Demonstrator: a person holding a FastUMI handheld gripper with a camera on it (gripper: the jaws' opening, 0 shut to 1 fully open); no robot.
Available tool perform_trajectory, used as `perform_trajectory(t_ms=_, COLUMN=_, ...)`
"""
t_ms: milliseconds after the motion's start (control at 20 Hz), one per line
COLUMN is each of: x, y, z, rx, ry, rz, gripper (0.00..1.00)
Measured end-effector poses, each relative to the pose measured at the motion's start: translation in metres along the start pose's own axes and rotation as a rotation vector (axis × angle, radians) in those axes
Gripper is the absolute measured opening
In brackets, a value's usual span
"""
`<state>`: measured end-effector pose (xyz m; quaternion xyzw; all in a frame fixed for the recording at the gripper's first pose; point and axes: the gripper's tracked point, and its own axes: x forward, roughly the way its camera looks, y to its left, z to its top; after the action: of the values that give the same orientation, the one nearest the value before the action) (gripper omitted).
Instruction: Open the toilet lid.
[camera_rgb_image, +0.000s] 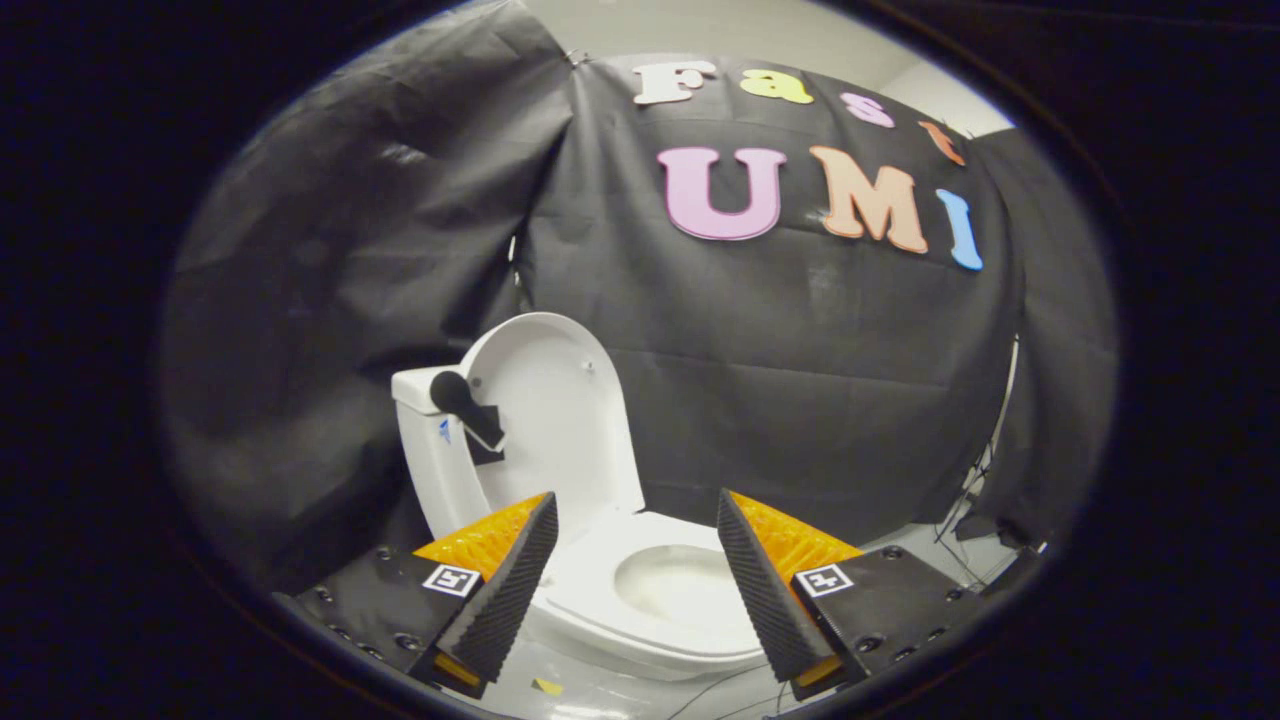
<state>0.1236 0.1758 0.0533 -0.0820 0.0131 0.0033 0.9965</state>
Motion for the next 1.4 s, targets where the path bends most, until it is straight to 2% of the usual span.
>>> perform_trajectory(t_ms=350, x=0.006, y=-0.021, z=-0.006, rx=0.012, ry=-0.004, rz=0.010, gripper=0.99)
perform_trajectory(t_ms=750, x=0.005, y=-0.050, z=-0.020, rx=0.051, ry=0.028, rz=-0.022, gripper=0.98)
perform_trajectory(t_ms=1400, x=0.004, y=-0.042, z=-0.025, rx=0.056, ry=0.045, rz=-0.006, gripper=0.99)
